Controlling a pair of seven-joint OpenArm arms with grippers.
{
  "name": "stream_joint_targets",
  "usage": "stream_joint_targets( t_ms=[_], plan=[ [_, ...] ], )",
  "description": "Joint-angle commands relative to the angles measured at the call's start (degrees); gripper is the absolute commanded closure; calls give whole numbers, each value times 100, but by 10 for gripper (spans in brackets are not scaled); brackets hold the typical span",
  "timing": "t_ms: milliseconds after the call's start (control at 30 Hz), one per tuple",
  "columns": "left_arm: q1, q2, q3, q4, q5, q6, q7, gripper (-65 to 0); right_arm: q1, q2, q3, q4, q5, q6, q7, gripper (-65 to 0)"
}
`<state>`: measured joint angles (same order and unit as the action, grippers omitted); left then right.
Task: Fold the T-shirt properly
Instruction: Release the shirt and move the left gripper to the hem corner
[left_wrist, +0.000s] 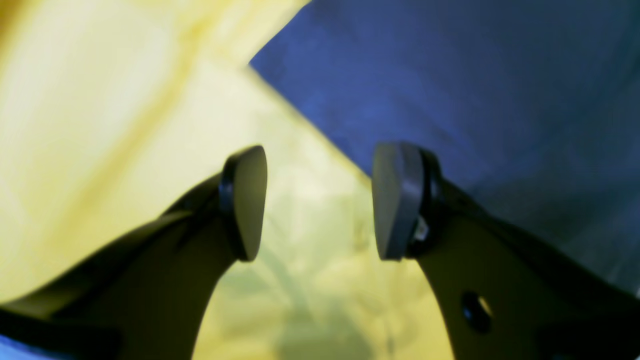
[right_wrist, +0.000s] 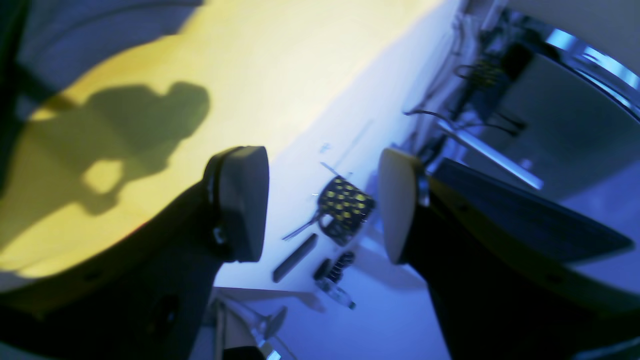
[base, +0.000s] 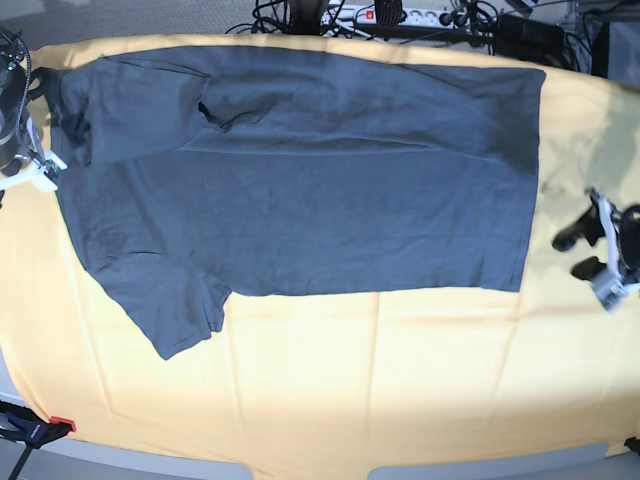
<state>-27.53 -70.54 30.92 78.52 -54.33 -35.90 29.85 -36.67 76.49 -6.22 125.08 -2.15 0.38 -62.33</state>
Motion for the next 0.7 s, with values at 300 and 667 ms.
stream_joint_targets(
  t_ms=[300, 667],
  plan=[
    [-981, 2039, -588, -4214, -1366, -410, 503, -345, 243, 66, 70, 44, -387, -304, 149, -368],
    [-946, 3464, -586, -4297, -1121, -410, 1655, -345, 411, -197, 70, 44, -365, -466, 120, -368]
  ],
)
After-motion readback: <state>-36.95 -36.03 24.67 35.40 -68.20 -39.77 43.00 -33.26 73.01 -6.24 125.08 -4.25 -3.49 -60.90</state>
